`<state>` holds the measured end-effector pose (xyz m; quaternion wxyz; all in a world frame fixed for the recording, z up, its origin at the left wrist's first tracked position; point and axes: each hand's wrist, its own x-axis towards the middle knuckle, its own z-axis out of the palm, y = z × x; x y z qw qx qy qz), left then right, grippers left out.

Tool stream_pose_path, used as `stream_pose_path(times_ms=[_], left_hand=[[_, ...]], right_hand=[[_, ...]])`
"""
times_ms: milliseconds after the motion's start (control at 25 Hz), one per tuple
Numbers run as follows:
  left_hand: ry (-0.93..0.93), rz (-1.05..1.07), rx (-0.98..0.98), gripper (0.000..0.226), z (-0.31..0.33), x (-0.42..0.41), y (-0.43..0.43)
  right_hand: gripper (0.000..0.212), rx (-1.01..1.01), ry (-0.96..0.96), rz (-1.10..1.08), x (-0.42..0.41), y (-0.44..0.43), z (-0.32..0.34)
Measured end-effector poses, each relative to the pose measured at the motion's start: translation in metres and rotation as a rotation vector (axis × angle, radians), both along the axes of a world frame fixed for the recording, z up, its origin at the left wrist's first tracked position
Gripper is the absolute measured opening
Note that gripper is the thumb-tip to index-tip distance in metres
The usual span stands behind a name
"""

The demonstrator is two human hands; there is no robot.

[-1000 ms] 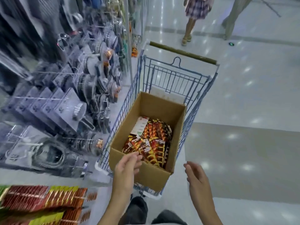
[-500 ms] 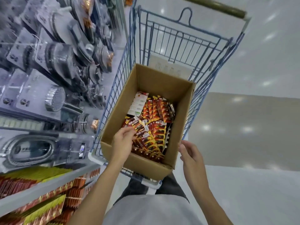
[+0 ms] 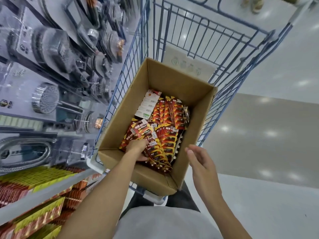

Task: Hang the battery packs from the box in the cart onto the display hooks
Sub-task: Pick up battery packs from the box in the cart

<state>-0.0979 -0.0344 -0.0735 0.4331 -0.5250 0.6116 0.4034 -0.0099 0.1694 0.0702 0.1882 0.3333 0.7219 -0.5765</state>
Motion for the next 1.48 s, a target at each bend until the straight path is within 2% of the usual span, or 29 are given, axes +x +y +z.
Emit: stream_pose_path(times_ms=[80, 160, 360, 520, 600, 720, 800, 880, 1000, 1080, 1200, 1320, 1480], left_hand=[[0.038, -0.131, -0.081, 0.044, 0.000, 0.003, 0.007], [0.108, -0.267, -0.135, 0.025, 0.010, 0.006, 0.016], [0.309, -0.665, -0.271, 0.021, 0.035, 0.020, 0.060], [0.285, -0.858, -0.285, 0.059, 0.021, 0.040, 0.089], [0.271, -0.787, -0.262, 0.073, 0.011, 0.044, 0.087], [0.239, -0.517, -0.229, 0.095, 0.002, 0.040, 0.077], [0.174, -0.426, -0.224, 0.111, -0.002, 0.032, 0.074], [0.131, -0.343, -0.241, 0.112, -0.008, 0.024, 0.077], [0.080, -0.138, -0.332, 0.100, -0.017, 0.012, 0.079], [0.039, -0.038, -0.344, 0.105, -0.019, 0.005, 0.074], [0.029, -0.046, -0.356, 0.120, -0.019, -0.001, 0.067], [0.116, -0.102, -0.408, 0.120, -0.023, -0.004, 0.059], [0.025, -0.056, -0.258, 0.121, -0.037, -0.010, 0.046]], right_hand=[[0.019, 0.001, -0.008, 0.018, -0.002, 0.004, -0.002], [0.017, 0.003, -0.012, 0.029, -0.005, 0.007, -0.004], [0.017, -0.019, -0.049, 0.078, -0.016, 0.002, -0.012], [0.019, -0.044, -0.077, 0.114, -0.035, -0.010, -0.021], [0.018, -0.054, -0.074, 0.109, -0.040, -0.011, -0.022], [0.020, -0.055, -0.056, 0.090, -0.037, -0.006, -0.022], [0.017, -0.035, -0.043, 0.082, -0.033, 0.000, -0.022], [0.013, -0.009, -0.033, 0.082, -0.032, 0.005, -0.021], [0.013, 0.005, -0.030, 0.083, -0.030, 0.012, -0.021], [0.015, 0.016, -0.028, 0.088, -0.029, 0.016, -0.020], [0.017, 0.021, -0.021, 0.087, -0.030, 0.018, -0.019], [0.016, -0.001, -0.021, 0.076, -0.033, 0.016, -0.018], [0.015, -0.014, -0.032, 0.069, -0.034, 0.017, -0.016]])
